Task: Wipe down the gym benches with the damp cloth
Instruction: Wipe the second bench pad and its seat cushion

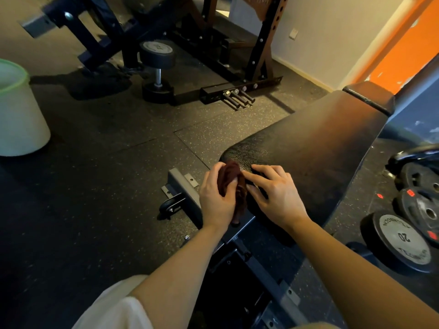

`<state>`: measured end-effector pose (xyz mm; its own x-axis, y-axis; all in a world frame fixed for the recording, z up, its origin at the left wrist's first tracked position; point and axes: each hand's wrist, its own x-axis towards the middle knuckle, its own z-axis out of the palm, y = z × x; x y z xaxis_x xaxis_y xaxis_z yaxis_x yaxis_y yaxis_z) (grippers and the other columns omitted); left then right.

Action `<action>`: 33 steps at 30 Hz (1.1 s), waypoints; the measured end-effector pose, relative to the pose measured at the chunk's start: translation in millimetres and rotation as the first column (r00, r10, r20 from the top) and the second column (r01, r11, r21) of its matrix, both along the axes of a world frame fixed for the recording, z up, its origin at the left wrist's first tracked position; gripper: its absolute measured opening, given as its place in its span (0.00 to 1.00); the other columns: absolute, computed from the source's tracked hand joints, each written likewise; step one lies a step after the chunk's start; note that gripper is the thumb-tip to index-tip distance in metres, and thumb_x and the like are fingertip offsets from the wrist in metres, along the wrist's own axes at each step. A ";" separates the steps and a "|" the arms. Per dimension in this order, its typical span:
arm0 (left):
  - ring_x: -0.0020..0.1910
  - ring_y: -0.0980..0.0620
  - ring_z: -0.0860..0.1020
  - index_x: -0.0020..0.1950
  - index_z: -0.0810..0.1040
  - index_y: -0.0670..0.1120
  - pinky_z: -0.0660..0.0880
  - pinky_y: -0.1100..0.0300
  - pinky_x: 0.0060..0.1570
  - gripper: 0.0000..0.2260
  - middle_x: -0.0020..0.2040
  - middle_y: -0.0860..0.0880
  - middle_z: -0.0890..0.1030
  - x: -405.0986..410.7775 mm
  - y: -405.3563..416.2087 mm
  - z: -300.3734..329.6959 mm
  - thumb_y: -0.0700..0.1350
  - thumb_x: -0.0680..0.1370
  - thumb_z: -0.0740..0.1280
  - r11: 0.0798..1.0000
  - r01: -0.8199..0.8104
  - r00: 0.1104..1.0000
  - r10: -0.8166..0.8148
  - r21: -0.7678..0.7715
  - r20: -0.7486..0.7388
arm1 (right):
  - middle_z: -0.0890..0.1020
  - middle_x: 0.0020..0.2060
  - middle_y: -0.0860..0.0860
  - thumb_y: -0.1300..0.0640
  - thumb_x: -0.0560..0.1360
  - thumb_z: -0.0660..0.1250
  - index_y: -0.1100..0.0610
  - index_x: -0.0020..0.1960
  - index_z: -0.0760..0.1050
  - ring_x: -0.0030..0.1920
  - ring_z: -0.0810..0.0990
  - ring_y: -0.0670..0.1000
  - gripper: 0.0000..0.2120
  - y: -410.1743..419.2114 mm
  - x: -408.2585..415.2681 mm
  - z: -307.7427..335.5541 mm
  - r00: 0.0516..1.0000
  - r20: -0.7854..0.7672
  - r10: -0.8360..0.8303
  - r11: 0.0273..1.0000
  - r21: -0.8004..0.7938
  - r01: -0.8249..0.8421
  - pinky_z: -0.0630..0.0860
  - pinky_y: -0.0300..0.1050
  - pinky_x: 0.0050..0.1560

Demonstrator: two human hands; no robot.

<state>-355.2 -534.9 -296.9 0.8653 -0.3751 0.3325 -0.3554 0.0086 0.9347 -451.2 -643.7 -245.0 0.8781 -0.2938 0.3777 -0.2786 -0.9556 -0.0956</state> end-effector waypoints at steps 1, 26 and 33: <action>0.56 0.57 0.73 0.64 0.73 0.44 0.70 0.65 0.56 0.16 0.56 0.51 0.76 -1.1 0.6 -4.9 0.45 0.78 0.67 1.000 -0.010 0.999 0.009 -0.008 -0.047 | 0.79 0.59 0.51 0.48 0.78 0.61 0.50 0.63 0.78 0.58 0.74 0.56 0.17 0.2 0.2 -0.5 1.000 0.000 -0.002 1.000 0.001 0.002 0.72 0.52 0.50; 0.56 0.63 0.71 0.67 0.70 0.47 0.70 0.73 0.50 0.17 0.61 0.51 0.70 -47.6 17.0 -10.5 0.47 0.79 0.65 0.990 -0.144 0.948 0.140 0.008 -0.285 | 0.78 0.60 0.51 0.47 0.78 0.58 0.51 0.64 0.78 0.57 0.74 0.56 0.19 -0.5 0.6 0.2 1.000 -0.002 -0.004 1.000 -0.026 0.004 0.71 0.52 0.50; 0.60 0.54 0.73 0.63 0.72 0.44 0.71 0.65 0.59 0.15 0.61 0.48 0.73 -29.4 -1.2 -13.4 0.36 0.77 0.66 0.991 -0.108 0.952 0.127 0.084 -0.277 | 0.78 0.59 0.52 0.49 0.77 0.62 0.51 0.64 0.78 0.57 0.74 0.57 0.17 -1.2 1.2 -1.3 1.000 0.008 -0.002 0.999 -0.033 0.002 0.72 0.52 0.50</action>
<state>-384.6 -536.1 -310.3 0.9594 -0.2781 0.0467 -0.0726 -0.0836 0.9939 -450.0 -644.8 -246.3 0.8743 -0.2829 0.3945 -0.2800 -0.9577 -0.0662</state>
